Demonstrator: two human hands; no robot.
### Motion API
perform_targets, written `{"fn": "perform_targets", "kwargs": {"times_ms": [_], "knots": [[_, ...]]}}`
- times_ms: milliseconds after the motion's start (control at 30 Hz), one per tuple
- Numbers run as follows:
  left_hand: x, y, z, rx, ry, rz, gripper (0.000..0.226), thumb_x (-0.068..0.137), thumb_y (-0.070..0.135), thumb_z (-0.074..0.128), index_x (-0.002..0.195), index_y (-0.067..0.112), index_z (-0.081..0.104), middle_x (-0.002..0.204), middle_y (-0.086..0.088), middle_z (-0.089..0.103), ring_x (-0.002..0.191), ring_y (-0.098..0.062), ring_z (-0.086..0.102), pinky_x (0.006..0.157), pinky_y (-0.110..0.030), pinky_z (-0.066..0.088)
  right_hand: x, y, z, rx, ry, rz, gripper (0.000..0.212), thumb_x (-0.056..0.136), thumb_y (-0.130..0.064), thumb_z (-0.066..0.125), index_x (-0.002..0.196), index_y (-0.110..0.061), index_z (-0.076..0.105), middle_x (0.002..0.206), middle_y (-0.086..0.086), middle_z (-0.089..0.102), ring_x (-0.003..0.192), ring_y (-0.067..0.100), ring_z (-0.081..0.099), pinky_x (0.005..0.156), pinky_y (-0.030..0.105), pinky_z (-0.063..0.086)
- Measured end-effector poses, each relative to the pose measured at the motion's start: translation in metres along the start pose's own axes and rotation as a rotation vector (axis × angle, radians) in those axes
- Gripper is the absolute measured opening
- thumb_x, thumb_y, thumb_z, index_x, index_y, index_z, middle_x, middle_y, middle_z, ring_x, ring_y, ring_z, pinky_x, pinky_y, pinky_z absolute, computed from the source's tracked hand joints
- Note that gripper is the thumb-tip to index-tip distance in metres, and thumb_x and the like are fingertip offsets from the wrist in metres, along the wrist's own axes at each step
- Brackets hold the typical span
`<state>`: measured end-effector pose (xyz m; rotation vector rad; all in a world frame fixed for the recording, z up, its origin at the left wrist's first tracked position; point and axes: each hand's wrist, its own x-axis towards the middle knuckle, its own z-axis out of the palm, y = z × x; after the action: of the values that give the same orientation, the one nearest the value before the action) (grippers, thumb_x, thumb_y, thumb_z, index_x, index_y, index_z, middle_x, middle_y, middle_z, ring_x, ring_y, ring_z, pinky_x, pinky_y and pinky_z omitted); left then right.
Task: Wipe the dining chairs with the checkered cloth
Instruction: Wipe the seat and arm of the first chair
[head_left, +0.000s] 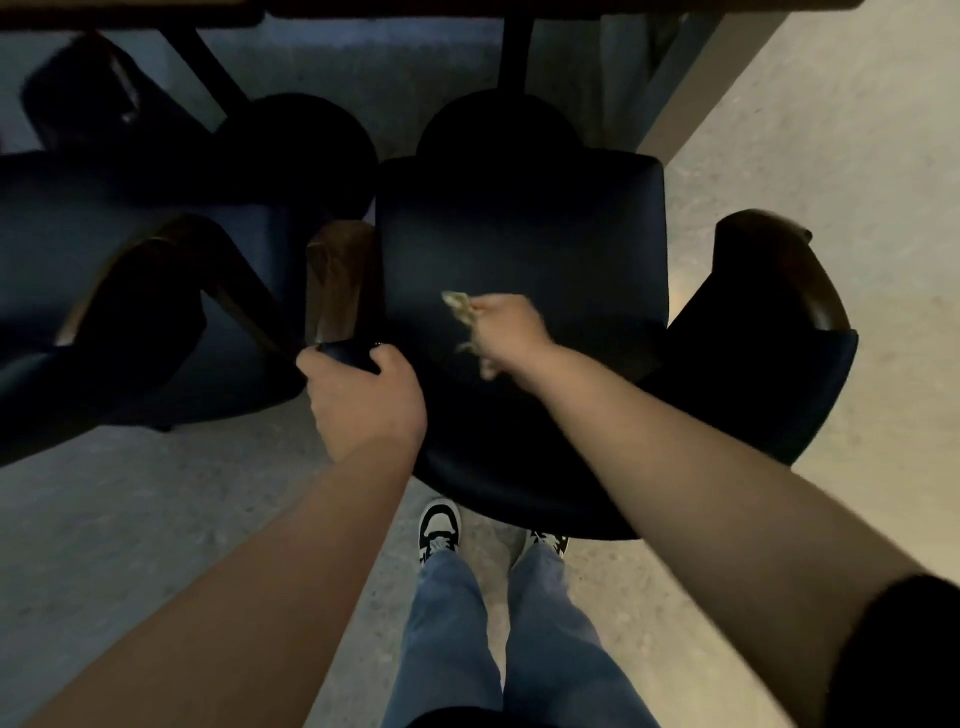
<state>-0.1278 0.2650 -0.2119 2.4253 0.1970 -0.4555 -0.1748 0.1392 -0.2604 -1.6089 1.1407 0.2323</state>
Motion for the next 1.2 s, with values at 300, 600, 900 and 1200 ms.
{"fn": "perform_targets", "kwargs": {"times_ms": [300,600,900,1200], "knots": [[-0.004,0.004,-0.004,-0.005,-0.036,-0.007,0.04,0.09,0.031,0.051,0.123,0.011,0.039,0.119,-0.017,0.057,0.106,-0.038,0.056,0.087,-0.042,0.045,-0.034,0.042,-0.014,-0.644,-0.359,-0.109,0.037,0.086,-0.006,0.048,0.118,-0.015,0.067,0.114,0.013,0.066,0.107,0.028,0.062,0.087,0.029,0.048],[-0.002,0.002,-0.002,0.006,-0.018,0.006,0.045,0.09,0.031,0.051,0.127,0.009,0.038,0.122,-0.018,0.056,0.109,-0.038,0.055,0.087,-0.042,0.044,-0.006,0.038,-0.053,-0.521,-0.181,0.055,0.028,0.092,-0.02,0.052,0.098,-0.001,0.072,0.094,0.014,0.071,0.073,0.028,0.065,0.055,0.023,0.048],[-0.001,-0.001,-0.001,-0.005,-0.01,0.017,0.039,0.09,0.031,0.052,0.12,0.01,0.04,0.117,-0.017,0.057,0.106,-0.037,0.056,0.081,-0.036,0.04,0.011,0.012,0.031,-0.479,-0.298,-0.062,0.031,0.089,-0.009,0.05,0.117,-0.001,0.063,0.116,0.017,0.064,0.104,0.031,0.061,0.078,0.029,0.046],[-0.001,-0.001,-0.001,0.014,-0.018,0.008,0.041,0.09,0.034,0.052,0.12,0.01,0.039,0.119,-0.018,0.056,0.108,-0.039,0.055,0.088,-0.045,0.045,-0.011,0.08,-0.145,-1.458,-0.295,0.089,0.03,0.096,-0.016,0.044,0.123,-0.013,0.057,0.13,0.01,0.057,0.119,0.028,0.054,0.098,0.04,0.04]]}}
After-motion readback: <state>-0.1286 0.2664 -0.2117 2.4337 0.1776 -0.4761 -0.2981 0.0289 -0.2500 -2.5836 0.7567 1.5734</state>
